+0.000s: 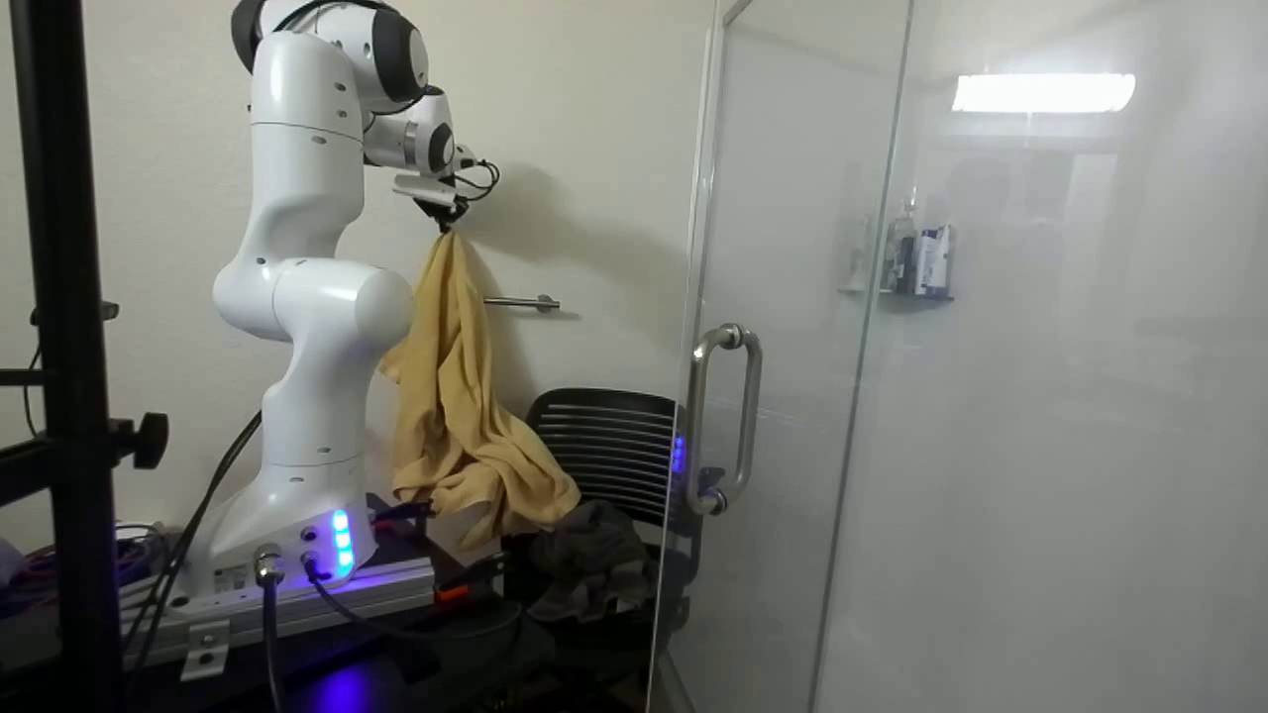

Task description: Remove the towels from the black chair and put them on the floor

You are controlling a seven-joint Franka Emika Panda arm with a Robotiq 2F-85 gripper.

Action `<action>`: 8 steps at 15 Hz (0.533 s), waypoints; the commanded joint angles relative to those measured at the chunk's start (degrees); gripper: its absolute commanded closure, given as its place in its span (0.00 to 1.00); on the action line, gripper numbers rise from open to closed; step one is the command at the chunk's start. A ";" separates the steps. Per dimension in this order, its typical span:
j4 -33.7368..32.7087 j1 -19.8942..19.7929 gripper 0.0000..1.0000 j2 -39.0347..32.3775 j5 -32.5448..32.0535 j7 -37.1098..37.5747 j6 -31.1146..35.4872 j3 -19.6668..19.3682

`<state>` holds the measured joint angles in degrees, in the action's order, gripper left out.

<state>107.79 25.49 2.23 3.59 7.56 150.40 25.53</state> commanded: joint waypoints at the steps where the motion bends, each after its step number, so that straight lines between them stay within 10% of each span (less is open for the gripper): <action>1: 1.65 1.21 0.99 -5.49 12.09 -15.51 7.00 0.15; 8: -1.39 -16.50 0.99 -13.14 35.83 -46.78 -0.13 17.69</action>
<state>109.37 16.50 -6.87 31.88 -28.05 154.10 36.14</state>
